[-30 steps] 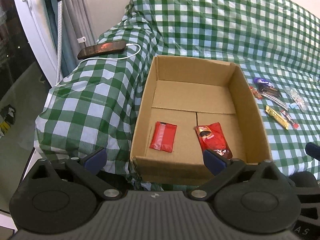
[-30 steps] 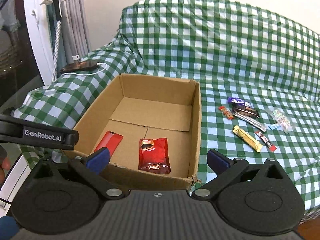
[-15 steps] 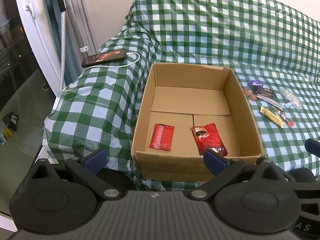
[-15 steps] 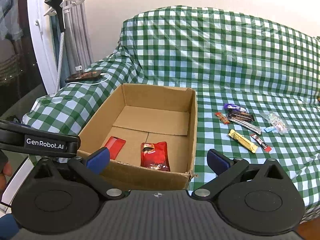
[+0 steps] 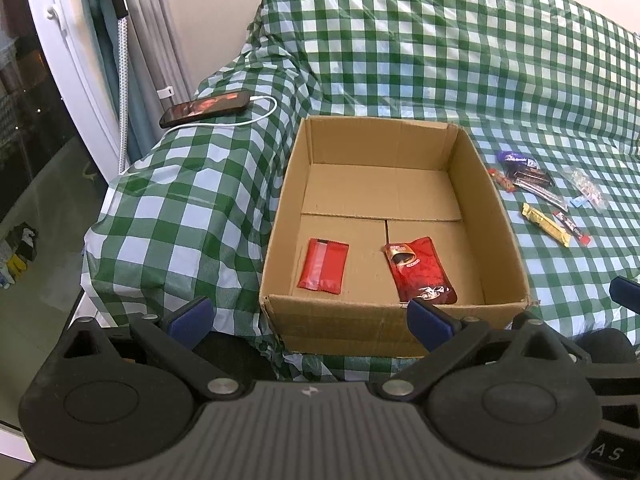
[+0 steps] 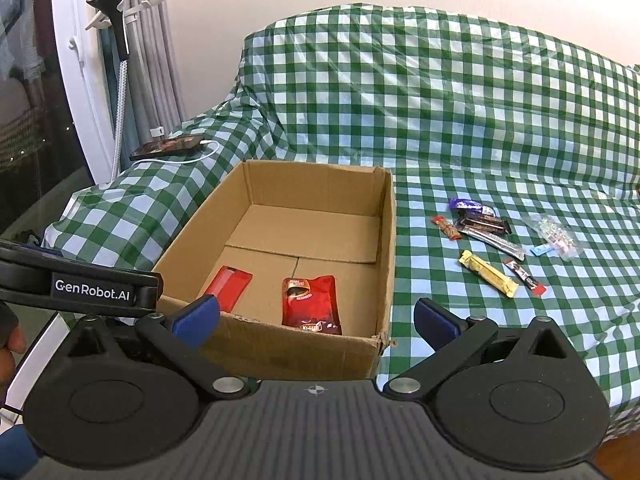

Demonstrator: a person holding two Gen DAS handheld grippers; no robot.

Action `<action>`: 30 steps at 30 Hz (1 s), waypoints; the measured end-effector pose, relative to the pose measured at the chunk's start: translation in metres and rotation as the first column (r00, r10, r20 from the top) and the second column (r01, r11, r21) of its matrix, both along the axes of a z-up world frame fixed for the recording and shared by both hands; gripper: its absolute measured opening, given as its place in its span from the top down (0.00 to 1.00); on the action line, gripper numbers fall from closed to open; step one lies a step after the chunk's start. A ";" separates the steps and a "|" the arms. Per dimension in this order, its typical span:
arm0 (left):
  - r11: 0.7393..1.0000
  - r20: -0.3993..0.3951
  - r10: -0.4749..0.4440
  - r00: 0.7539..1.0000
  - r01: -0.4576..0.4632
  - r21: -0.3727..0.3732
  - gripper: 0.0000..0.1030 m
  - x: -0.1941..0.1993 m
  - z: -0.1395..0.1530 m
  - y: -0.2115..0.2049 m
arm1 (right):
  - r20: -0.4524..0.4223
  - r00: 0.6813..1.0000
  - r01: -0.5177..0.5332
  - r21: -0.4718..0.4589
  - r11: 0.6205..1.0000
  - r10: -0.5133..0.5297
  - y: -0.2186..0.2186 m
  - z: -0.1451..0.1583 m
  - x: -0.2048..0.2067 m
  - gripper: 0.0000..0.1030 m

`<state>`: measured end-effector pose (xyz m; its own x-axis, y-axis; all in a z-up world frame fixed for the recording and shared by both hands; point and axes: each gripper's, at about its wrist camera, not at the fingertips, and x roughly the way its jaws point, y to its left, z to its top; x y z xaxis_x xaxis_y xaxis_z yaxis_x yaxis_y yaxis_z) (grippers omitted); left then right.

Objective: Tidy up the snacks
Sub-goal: 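Open both grippers to drop the red snacks into the box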

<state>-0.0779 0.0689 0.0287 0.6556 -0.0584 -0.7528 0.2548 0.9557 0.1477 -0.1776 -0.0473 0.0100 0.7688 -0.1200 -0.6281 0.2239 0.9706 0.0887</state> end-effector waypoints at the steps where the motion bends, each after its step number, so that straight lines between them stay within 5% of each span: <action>1: 1.000 -0.003 0.000 1.000 0.000 0.002 0.00 0.001 -0.001 0.000 | -0.003 1.000 0.000 0.003 1.000 0.000 -0.001 -0.001 0.001 0.00; 16: 0.999 -0.044 0.003 0.999 -0.001 0.046 0.00 0.021 -0.014 -0.015 | -0.047 0.999 0.010 0.055 0.998 -0.007 -0.019 -0.017 0.015 0.00; 30: 0.996 -0.096 -0.062 0.993 0.068 0.052 0.00 0.042 -0.012 -0.073 | -0.036 0.993 0.118 0.127 0.985 -0.114 -0.071 -0.026 0.017 0.00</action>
